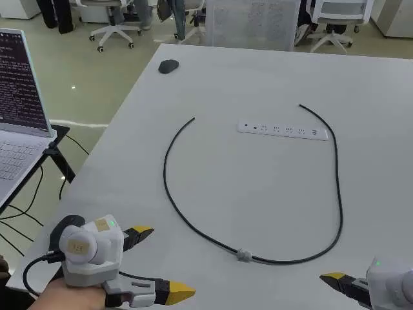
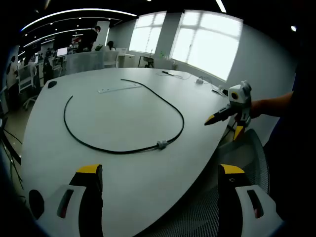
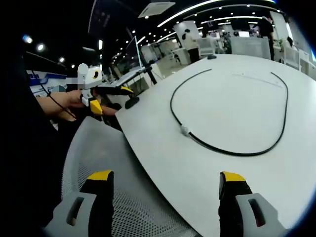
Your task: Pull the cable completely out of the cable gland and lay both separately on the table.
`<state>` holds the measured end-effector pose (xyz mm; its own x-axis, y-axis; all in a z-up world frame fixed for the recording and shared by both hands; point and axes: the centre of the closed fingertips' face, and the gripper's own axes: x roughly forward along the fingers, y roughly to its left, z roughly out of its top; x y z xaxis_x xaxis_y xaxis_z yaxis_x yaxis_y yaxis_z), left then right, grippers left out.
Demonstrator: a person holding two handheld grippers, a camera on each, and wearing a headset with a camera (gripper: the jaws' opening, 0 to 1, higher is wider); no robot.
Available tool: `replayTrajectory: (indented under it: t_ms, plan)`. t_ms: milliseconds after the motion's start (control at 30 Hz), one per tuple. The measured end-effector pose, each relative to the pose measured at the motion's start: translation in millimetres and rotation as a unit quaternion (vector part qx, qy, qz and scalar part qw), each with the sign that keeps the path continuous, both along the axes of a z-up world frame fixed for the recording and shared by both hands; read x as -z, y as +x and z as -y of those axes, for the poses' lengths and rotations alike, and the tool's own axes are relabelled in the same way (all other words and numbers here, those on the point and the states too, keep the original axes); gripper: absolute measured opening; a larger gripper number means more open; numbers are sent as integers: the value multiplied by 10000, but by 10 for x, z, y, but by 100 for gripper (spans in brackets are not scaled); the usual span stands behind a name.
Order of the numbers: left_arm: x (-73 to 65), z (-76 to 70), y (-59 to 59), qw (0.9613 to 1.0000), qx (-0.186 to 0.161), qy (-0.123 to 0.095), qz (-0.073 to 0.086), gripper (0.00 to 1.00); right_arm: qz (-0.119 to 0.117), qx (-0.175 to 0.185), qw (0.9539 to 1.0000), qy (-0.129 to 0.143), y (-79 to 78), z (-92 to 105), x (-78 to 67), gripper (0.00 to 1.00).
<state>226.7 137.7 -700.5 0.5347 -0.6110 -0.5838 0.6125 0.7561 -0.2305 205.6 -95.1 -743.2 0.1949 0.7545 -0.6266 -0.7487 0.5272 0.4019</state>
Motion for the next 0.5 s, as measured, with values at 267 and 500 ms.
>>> replayTrajectory:
  t_ms: [267,500]
  plan:
    - [4,-22,30,9998,-138,-125,-19,97,72,-180,9998,-64,60,-98,-28,82]
    - [-3,-20,32,9998,-106,-139,-40,96,121,-277,9995,-103,109,-188,-14,81]
